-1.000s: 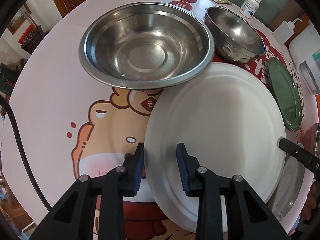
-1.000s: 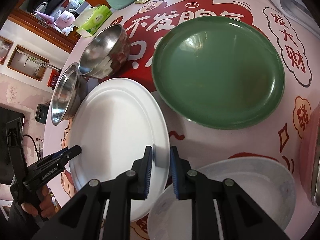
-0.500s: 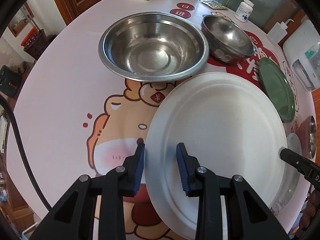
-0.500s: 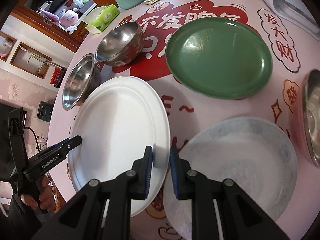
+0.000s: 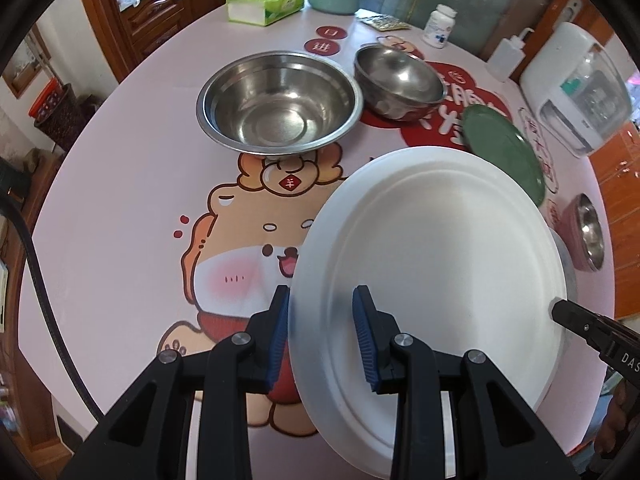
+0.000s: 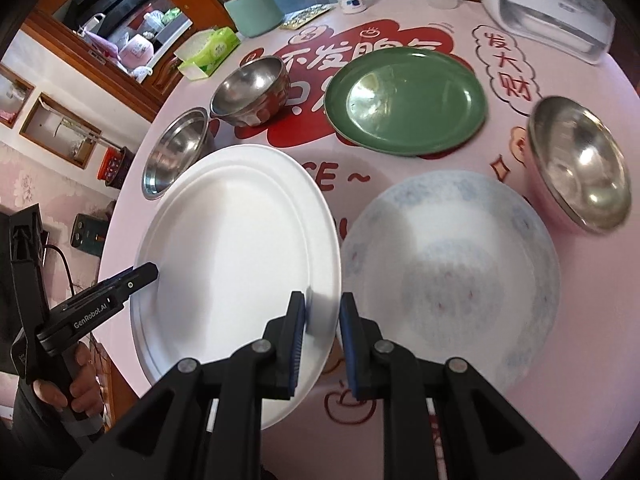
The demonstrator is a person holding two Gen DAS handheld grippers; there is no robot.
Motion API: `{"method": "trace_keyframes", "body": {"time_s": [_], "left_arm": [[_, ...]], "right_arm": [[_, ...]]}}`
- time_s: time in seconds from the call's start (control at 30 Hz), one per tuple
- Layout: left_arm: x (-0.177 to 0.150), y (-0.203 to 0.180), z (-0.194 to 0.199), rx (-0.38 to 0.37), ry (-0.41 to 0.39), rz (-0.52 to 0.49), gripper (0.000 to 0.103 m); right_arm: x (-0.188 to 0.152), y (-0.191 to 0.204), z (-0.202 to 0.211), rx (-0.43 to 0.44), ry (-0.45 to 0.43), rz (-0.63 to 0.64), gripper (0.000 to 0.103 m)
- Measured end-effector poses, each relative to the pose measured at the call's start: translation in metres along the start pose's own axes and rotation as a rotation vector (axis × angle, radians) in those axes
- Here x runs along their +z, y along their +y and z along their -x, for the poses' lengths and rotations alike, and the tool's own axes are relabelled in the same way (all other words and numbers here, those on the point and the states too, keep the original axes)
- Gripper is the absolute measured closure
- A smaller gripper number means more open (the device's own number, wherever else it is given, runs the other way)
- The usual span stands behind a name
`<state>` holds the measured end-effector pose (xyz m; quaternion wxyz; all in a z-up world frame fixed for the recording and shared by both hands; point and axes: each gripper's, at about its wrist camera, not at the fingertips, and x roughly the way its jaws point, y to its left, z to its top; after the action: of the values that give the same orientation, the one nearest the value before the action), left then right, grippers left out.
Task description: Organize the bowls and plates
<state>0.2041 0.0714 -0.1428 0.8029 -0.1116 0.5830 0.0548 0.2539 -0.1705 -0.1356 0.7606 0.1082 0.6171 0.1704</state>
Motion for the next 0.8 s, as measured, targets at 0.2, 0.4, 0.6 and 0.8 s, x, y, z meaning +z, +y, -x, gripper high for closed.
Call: {"method": "trace_keyframes", "body": {"time_s": [0.2,0.4,0.6,0.8], "left_arm": [[-0.018,0.001,0.027,-0.025,-0.039,-0.046,0.073],[-0.036,0.009,0.055,-0.079,-0.074,-0.085,0.073],[-0.051,0.017,0.076,-0.119,-0.095,-0.140,0.073],[-0.067,0.022,0.087,-0.164,-0.094,-0.208,0.073]], "right_arm": [[-0.029,0.006,0.022,-0.005,-0.049,-0.028,0.086],[-0.061,0.015,0.041,-0.013,-0.107,-0.071,0.086],[-0.096,0.026,0.058,-0.024,-0.164,-0.109,0.086],[-0.133,0.038,0.073,-0.058,-0.233,-0.145,0.086]]}}
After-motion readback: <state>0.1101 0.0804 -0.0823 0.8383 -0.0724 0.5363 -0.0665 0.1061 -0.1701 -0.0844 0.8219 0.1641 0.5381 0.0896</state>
